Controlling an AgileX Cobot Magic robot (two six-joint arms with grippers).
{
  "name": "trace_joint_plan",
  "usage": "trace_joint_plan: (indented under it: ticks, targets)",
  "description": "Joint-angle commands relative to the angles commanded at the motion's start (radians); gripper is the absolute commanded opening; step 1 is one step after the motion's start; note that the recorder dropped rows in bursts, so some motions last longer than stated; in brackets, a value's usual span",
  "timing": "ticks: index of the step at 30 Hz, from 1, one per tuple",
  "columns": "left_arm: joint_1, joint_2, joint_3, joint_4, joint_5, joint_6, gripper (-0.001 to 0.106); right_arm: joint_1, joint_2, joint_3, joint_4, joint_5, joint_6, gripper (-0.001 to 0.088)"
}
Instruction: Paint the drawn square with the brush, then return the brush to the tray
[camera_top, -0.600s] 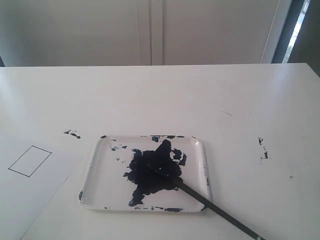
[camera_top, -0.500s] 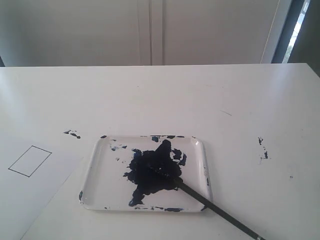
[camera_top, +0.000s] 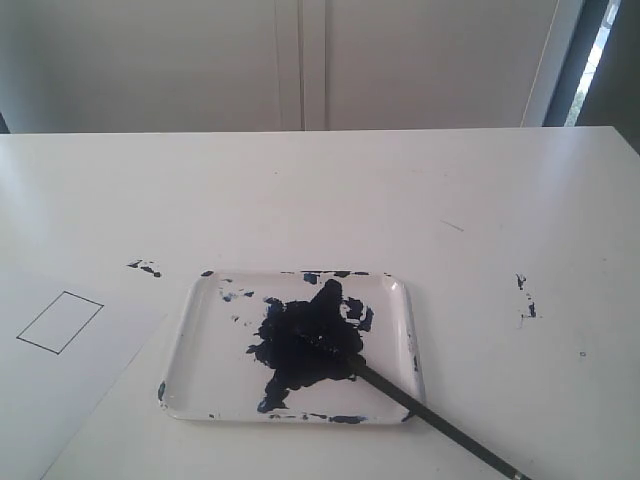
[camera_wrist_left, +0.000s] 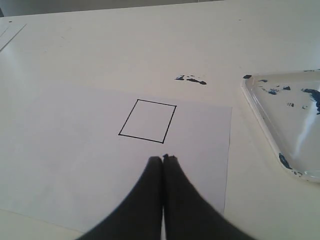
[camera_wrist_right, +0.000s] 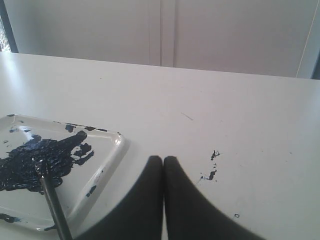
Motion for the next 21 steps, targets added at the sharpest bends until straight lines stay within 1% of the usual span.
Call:
trace_joint_plan:
  ticks: [5, 7, 9, 10, 14, 18, 21]
  targets:
    - [0.0, 0.0, 0.0, 0.0, 0.0, 0.0, 0.0, 0.0, 0.0, 0.0, 0.0, -0.004, 0.0, 0.0]
    - [0.0, 0.0, 0.0, -0.006, -0.019, -0.011, 0.0, 0.0, 0.0, 0.0, 0.0, -0.038, 0.0, 0.0]
    - [0.0, 0.0, 0.0, -0.113, -0.031, -0.11, 0.0, 0.0, 0.0, 0.0, 0.0, -0.108, 0.0, 0.0]
    - [0.0, 0.0, 0.0, -0.152, -0.04, -0.12, 0.0, 0.0, 0.0, 0.0, 0.0, -0.143, 0.0, 0.0]
    - [0.0, 0.0, 0.0, -0.154, -0.056, -0.121, 0.0, 0.0, 0.0, 0.0, 0.0, -0.195, 0.0, 0.0]
    - [0.0, 0.0, 0.0, -0.156, -0.096, -0.126, 0.0, 0.0, 0.0, 0.0, 0.0, -0.193, 0.0, 0.0]
    - [0.0, 0.0, 0.0, -0.158, -0.108, -0.184, 0.0, 0.0, 0.0, 0.0, 0.0, -0.193, 0.0, 0.0]
